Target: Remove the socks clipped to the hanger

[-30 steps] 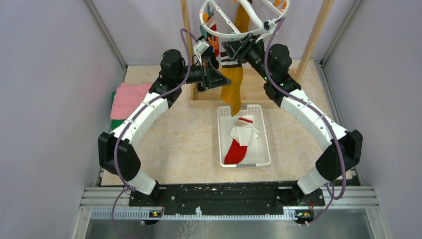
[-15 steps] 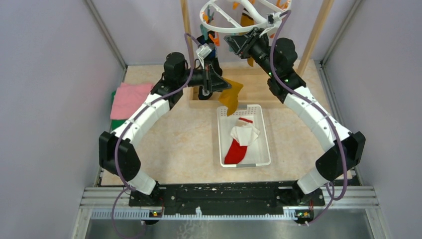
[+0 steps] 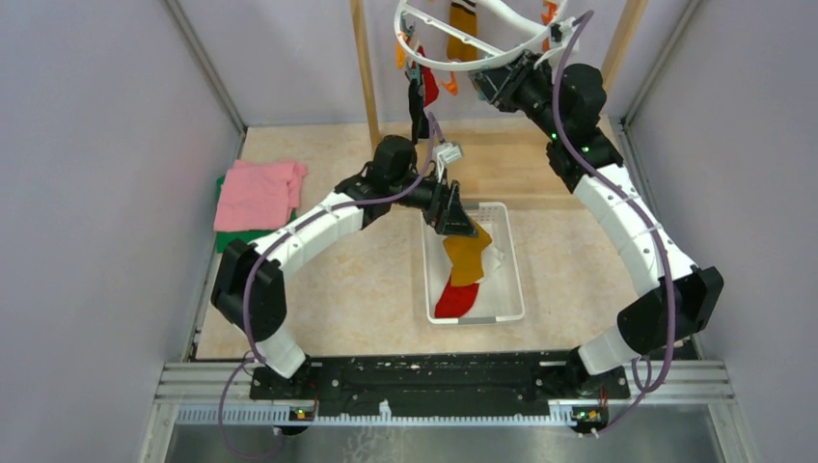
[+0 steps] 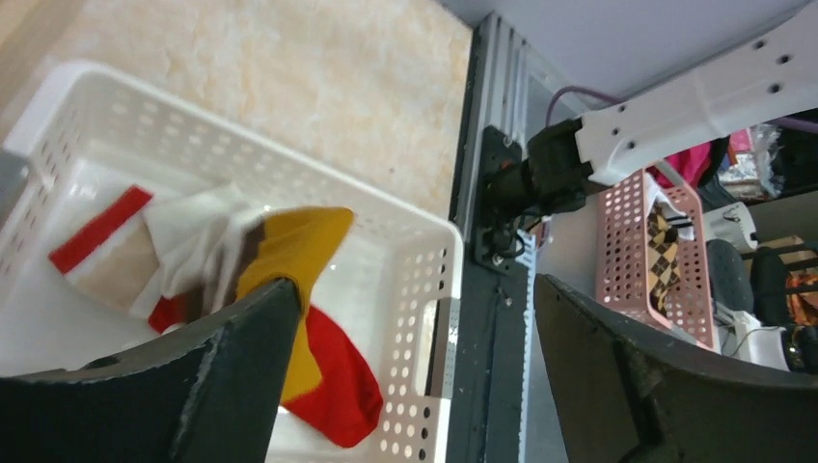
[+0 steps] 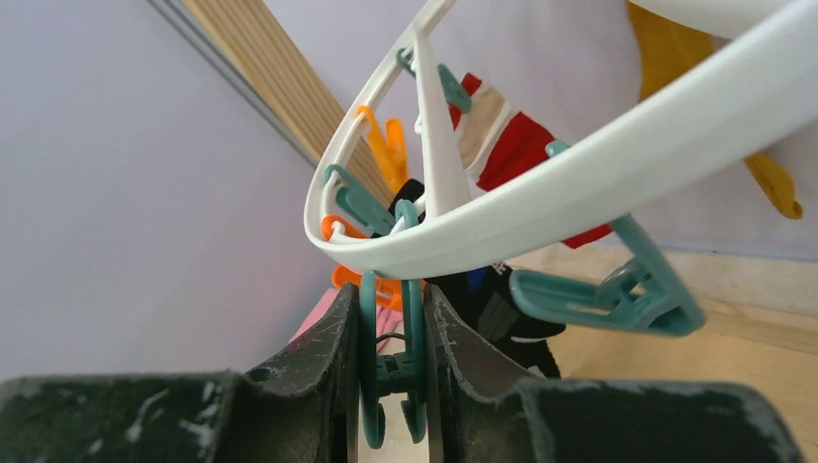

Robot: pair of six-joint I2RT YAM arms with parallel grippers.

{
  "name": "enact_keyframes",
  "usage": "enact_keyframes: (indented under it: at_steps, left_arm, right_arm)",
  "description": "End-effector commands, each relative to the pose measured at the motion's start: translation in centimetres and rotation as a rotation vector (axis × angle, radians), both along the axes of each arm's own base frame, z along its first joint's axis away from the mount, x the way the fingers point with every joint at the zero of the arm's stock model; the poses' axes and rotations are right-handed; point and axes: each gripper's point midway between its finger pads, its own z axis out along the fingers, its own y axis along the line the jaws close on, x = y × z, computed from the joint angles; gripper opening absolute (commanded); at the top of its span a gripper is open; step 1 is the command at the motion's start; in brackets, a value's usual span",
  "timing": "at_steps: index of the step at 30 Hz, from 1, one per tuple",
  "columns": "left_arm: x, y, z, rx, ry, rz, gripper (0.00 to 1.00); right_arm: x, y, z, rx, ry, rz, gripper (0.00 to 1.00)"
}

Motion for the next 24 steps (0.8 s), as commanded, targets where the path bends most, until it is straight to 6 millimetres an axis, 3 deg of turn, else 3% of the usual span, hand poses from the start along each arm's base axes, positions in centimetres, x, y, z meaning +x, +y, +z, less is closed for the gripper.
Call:
enact_keyframes:
  at_steps: [1,6,9,12,15,18,24]
  left_arm:
    - [-0.1,1.3,-1.8,0.106,-0.038,-0.005,0.99]
    - [3.3,6.4,1.6,0.076,-0.116,0.158,0.99]
    - [6.4,10.0,3.7,0.049,-0.146,0.249,0.99]
    - [9.9,12.1,5.1,0.071,-0.237,0.344,0.99]
    - [12.8,12.5,6.0,0.065,-0.316,0.421,0.99]
    - [14.4,11.5,6.6,0.003,-0.339,0.421,0.99]
    - [17.4,10.5,4.3,-0.029,-0.329,0.445,0.99]
  right_arm:
    - [-0.7,-3.5,4.4,0.019,-0.105,-0.087,0.00]
    - [0.0,-5.1,4.3,0.018,-0.098,-0.129,0.00]
    - [0.3,-5.8,4.6,0.016,-0.102,-0.150,0.00]
    - [0.4,-6.1,4.8,0.018,-0.104,-0.159,0.00]
    - [0.3,-6.4,5.1,0.020,-0.104,-0.170,0.00]
    - [0.5,-6.8,5.2,0.019,-0.100,-0.188,0.00]
    - [0.5,-6.7,5.6,0.029,-0.100,-0.178,0.00]
